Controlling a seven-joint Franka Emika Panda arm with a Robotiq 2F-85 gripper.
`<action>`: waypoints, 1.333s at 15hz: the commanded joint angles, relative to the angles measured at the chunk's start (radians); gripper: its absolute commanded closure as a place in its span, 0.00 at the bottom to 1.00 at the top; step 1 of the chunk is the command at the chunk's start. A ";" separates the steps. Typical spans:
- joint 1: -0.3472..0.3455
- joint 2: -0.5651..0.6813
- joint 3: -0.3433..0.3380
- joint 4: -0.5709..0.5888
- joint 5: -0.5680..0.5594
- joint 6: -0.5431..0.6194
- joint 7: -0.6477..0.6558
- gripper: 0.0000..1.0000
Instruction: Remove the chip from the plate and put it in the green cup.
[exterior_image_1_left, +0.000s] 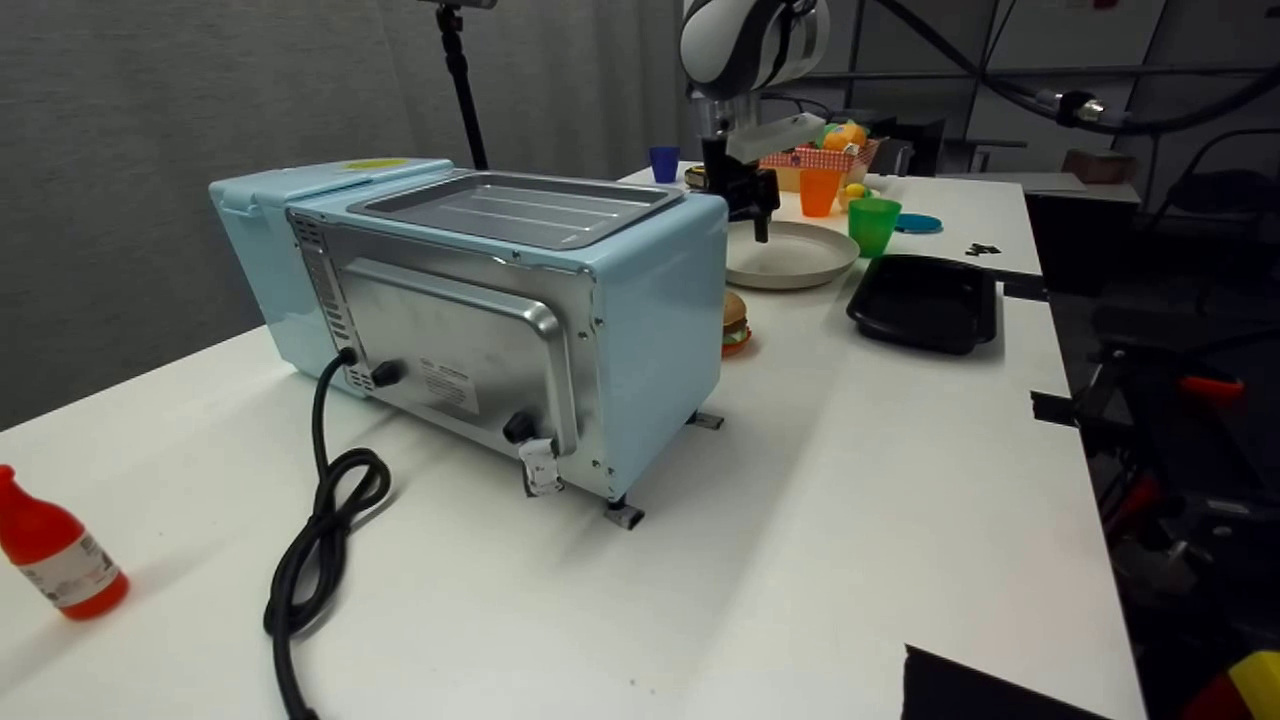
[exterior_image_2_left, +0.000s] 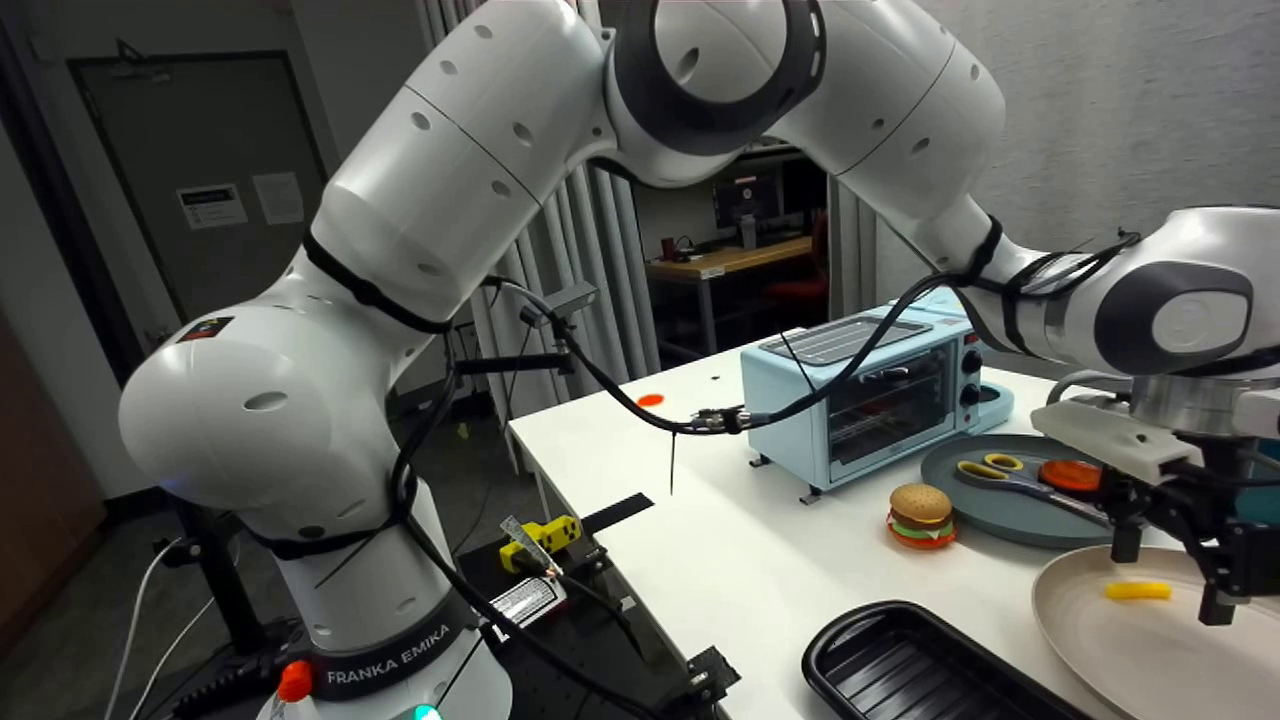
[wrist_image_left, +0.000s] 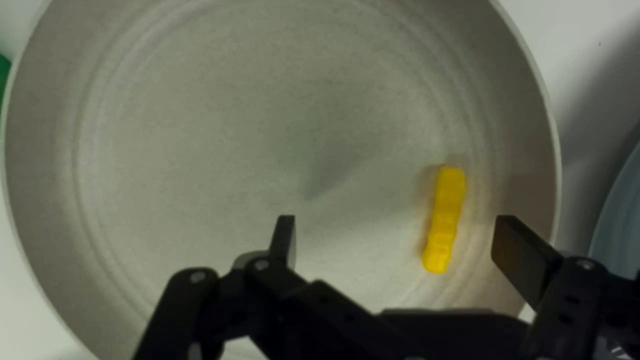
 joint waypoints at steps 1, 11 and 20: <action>-0.014 0.037 0.011 0.047 0.016 0.016 0.004 0.00; -0.023 0.055 0.011 0.038 0.032 0.019 0.005 0.03; -0.031 0.056 0.013 0.046 0.031 0.016 -0.007 0.75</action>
